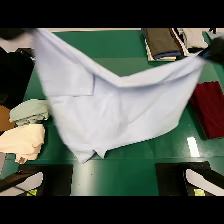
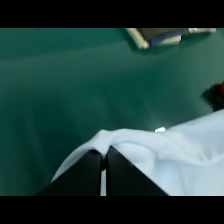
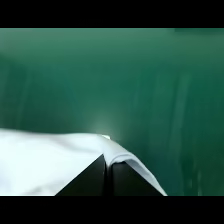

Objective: Fold the shirts.

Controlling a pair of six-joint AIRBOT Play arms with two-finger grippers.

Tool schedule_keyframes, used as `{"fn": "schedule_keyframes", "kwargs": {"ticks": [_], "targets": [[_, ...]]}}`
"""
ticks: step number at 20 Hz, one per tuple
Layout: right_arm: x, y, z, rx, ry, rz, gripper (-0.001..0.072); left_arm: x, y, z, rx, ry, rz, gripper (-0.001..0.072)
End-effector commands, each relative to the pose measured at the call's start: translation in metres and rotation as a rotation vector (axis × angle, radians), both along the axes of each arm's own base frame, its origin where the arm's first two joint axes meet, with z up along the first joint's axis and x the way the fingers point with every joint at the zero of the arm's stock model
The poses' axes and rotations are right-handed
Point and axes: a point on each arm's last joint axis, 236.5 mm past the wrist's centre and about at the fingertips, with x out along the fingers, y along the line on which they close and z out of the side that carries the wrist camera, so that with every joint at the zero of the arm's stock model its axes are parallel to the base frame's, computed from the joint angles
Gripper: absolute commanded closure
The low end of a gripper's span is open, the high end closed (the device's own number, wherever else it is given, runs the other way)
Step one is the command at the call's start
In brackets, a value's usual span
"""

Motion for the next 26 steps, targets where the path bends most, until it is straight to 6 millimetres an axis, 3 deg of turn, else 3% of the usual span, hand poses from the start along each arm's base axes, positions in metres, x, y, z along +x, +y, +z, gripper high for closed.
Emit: {"fn": "schedule_keyframes", "kwargs": {"ticks": [1, 3, 6, 7, 8, 9, 10, 13, 16, 19, 21, 23, 26], "targets": [[0.022, 0.004, -0.117, -0.004, 0.288, 0.005, 0.0695, 0.049, 0.0, -0.154, 0.115, 0.337, 0.013, 0.0685], [0.042, -0.001, -0.149, 0.016, 0.323, -0.02, 0.0695, 0.076, 0.016, -0.2, 0.106, 0.411, 0.073, 0.0685], [0.077, -0.004, -0.162, 0.025, 0.283, -0.041, 0.0675, 0.103, 0.026, -0.229, 0.084, 0.416, 0.123, 0.0683], [0.088, -0.005, -0.157, 0.024, 0.261, -0.044, 0.0438, 0.106, 0.029, -0.229, 0.083, 0.406, 0.135, 0.0531], [0.096, -0.008, -0.149, 0.022, 0.239, -0.045, 0.0326, 0.108, 0.033, -0.225, 0.076, 0.4, 0.144, 0.0196], [0.1, -0.012, -0.138, 0.023, 0.224, -0.046, 0.0326, 0.104, 0.039, -0.221, 0.073, 0.42, 0.147, 0.0161], [0.096, -0.014, -0.129, 0.013, 0.229, -0.031, 0.0327, 0.094, 0.048, -0.218, 0.079, 0.454, 0.14, 0.0169], [0.055, -0.014, -0.121, -0.031, 0.28, 0.067, 0.0328, 0.051, 0.075, -0.223, 0.109, 0.56, 0.137, 0.017], [0.011, -0.009, -0.126, -0.03, 0.309, 0.076, 0.0328, 0.0, 0.082, -0.257, 0.126, 0.629, 0.183, 0.0169], [-0.019, 0.004, -0.128, 0.007, 0.299, 0.08, 0.0328, -0.074, 0.074, -0.311, 0.117, 0.756, 0.194, 0.0169], [-0.029, 0.012, -0.125, 0.037, 0.264, 0.073, 0.0329, -0.119, 0.065, -0.34, 0.1, 0.831, 0.194, 0.0169], [-0.033, 0.018, -0.123, 0.068, 0.24, 0.069, 0.033, -0.148, 0.055, -0.36, 0.056, 0.872, 0.202, 0.0169], [-0.038, 0.02, -0.124, 0.071, 0.24, 0.068, 0.0335, -0.171, 0.031, -0.373, -0.033, 0.914, 0.153, 0.0169]]}}
